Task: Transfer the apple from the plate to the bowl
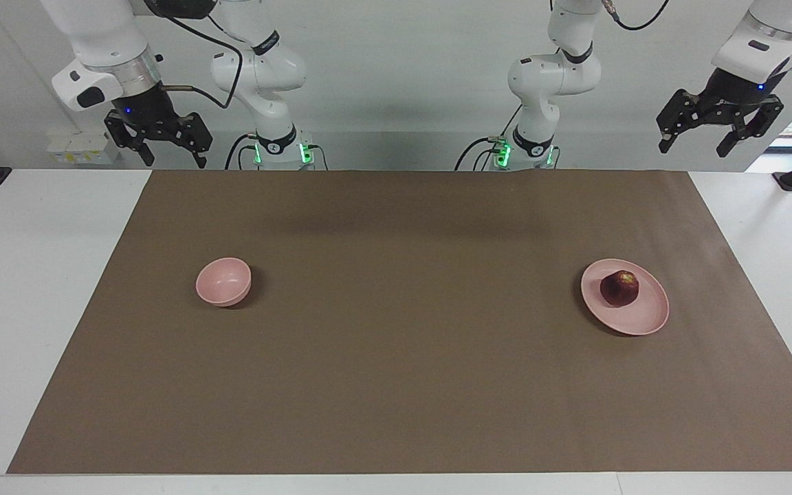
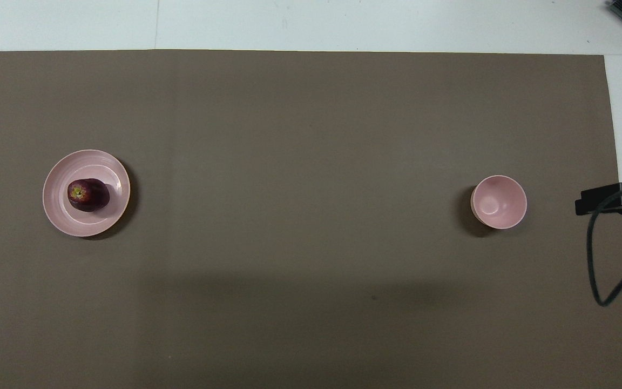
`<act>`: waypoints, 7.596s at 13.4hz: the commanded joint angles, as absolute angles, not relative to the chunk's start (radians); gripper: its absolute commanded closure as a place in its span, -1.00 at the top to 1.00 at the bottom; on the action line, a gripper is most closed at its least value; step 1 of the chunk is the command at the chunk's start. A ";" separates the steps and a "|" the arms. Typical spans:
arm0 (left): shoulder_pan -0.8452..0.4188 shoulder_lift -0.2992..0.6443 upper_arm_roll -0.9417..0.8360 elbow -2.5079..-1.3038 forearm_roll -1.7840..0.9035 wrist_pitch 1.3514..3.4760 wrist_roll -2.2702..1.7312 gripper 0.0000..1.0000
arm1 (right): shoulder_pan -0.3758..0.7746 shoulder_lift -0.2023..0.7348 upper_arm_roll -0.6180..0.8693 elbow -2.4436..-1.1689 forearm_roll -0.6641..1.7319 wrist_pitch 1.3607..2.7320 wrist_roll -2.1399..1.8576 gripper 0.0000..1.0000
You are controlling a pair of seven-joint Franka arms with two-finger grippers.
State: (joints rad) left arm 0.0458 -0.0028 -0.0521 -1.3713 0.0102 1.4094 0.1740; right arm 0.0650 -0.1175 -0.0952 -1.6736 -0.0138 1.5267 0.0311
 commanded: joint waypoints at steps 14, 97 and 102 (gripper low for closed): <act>0.101 -0.012 -0.051 -1.972 0.008 2.058 0.290 1.00 | 0.322 0.015 -0.080 -1.922 0.451 1.890 0.497 1.00; -0.034 0.077 -0.301 -1.916 -0.782 2.089 0.164 0.15 | 0.690 0.327 -0.067 -1.753 1.370 2.577 1.200 -1.00; -0.028 0.064 -0.299 -1.907 -0.781 2.072 0.150 1.00 | 0.692 0.325 -0.067 -1.758 1.370 2.577 1.198 -1.00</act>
